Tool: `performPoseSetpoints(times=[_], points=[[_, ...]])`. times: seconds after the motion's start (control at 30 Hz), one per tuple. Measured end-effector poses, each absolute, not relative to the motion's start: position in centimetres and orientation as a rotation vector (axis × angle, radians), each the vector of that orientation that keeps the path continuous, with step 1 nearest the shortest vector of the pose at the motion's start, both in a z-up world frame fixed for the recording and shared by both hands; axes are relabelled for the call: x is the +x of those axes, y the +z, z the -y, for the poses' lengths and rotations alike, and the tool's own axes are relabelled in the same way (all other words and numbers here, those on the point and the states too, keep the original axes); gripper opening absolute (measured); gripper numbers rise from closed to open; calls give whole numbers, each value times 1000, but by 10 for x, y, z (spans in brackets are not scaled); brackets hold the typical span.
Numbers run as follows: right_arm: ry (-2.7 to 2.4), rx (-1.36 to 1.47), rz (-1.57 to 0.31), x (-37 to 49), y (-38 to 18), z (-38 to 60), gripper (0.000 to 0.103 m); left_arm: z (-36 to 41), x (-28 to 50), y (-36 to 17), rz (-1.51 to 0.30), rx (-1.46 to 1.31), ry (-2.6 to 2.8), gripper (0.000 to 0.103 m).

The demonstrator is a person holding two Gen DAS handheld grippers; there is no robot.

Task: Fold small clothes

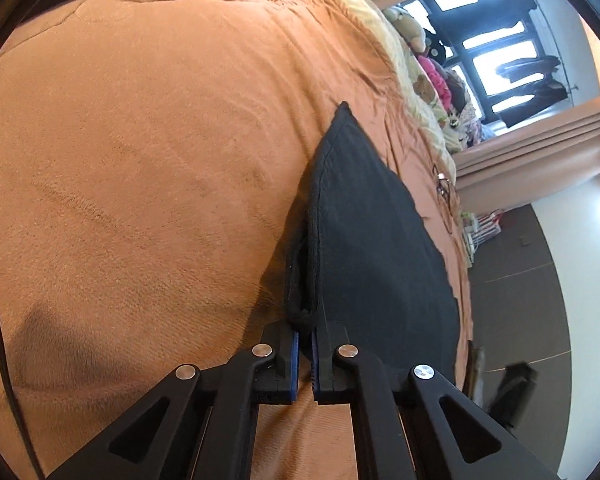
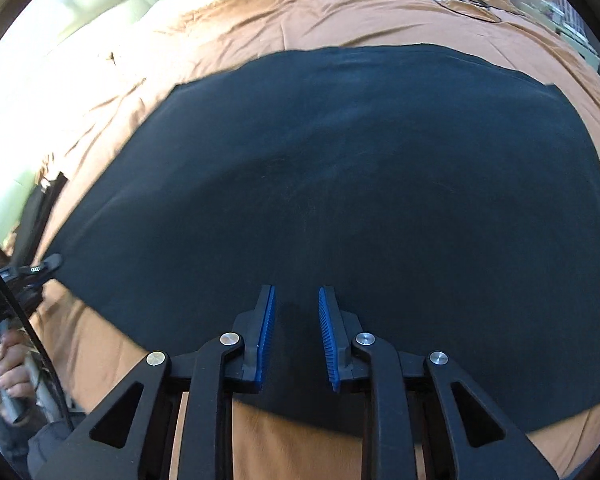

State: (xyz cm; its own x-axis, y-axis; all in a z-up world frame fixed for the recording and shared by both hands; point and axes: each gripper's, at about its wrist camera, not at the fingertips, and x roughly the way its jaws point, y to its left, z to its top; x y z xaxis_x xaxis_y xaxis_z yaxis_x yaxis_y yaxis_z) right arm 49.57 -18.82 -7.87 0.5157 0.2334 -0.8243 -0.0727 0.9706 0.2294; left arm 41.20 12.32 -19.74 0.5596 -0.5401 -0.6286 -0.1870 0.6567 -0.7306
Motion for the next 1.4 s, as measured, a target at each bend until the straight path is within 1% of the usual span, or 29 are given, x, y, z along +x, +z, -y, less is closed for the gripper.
performPoseSetpoints(times=[0.3,0.37,0.9,1.13,1.4], points=[[137,105,-1009,558,-75,180,15,-126,413,-199,-999,-893,-219,4],[130,95,-1015,572,-74,181,13,-125,415,-200,-1002,-892,-211,4],[57,77,-1022,665,-82,193,12,-125,421,-212,-1031,-904,-161,4],[70,64,-1032,643,-81,184,12,-127,420,-208,-1019,-914,-179,4],[160,110,-1041,567,-95,176,13,-119,419,-173,-971,-898,-242,3]])
